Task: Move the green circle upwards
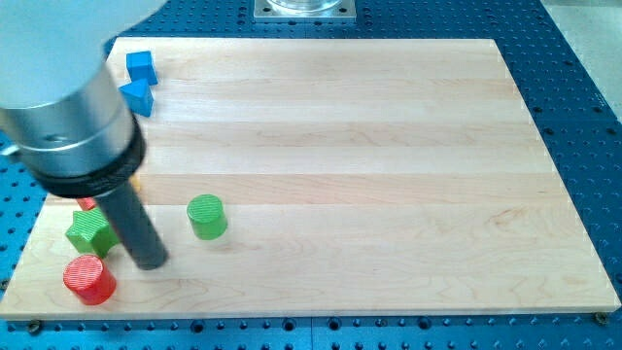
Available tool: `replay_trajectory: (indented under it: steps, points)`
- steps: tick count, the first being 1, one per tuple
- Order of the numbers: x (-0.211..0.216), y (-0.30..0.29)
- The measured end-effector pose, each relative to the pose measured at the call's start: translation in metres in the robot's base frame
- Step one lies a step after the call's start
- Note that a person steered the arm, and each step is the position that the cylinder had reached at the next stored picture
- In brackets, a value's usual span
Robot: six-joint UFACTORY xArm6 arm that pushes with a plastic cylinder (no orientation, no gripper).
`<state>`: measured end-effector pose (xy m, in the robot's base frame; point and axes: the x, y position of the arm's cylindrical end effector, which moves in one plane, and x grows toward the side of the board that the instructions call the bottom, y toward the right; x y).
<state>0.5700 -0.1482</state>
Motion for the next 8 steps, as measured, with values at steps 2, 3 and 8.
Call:
replay_trajectory:
  steps: [2, 3, 8]
  points:
    - [0.0, 0.066]
    - [0.001, 0.074]
    - [-0.042, 0.055]
